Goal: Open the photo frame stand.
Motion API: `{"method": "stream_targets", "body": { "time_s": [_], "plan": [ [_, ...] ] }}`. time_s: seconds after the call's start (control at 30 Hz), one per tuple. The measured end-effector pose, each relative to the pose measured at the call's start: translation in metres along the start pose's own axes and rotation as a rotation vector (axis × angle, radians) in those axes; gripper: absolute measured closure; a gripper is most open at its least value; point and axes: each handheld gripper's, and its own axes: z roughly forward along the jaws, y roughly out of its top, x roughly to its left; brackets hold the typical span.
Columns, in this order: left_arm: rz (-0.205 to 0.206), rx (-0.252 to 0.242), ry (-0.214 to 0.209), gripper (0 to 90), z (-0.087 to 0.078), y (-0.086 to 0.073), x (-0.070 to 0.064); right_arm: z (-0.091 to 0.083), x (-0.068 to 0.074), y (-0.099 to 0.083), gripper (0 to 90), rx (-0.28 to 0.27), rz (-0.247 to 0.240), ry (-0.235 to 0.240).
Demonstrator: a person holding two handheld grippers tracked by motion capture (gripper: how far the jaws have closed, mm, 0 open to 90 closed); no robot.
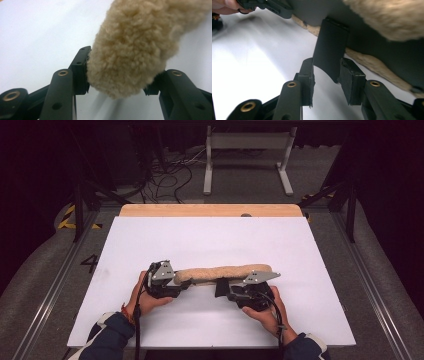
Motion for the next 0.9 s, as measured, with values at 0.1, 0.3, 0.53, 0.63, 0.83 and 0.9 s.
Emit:
{"method": "stream_targets", "body": {
  "time_s": [0.1,0.3,0.53,0.63,0.83,0.9],
  "plan": [
    [0.005,-0.014,-0.001,50.2,-0.002,0.0,0.0,-0.012,-0.002,-0.003,63.4,-0.026,-0.01,-0.018],
    [0.03,-0.024,-0.011,44.6,-0.005,0.002,-0.003,-0.031,-0.01,-0.011,61.4,-0.049,-0.01,-0.05],
    [0.038,-0.03,-0.023,42.5,-0.007,0.001,-0.004,-0.048,-0.022,-0.023,58.5,-0.057,0.028,-0.101],
    [0.05,-0.031,-0.022,41.6,-0.009,0.001,-0.005,-0.055,-0.025,-0.025,57.7,-0.063,0.017,-0.131],
    [0.072,-0.031,-0.013,38.7,-0.019,0.0,-0.011,-0.069,-0.027,-0.026,55.9,-0.079,-0.025,-0.198],
    [0.07,-0.031,-0.012,37.7,-0.021,0.0,-0.012,-0.071,-0.028,-0.026,55.7,-0.082,-0.025,-0.202]
  ]
}}
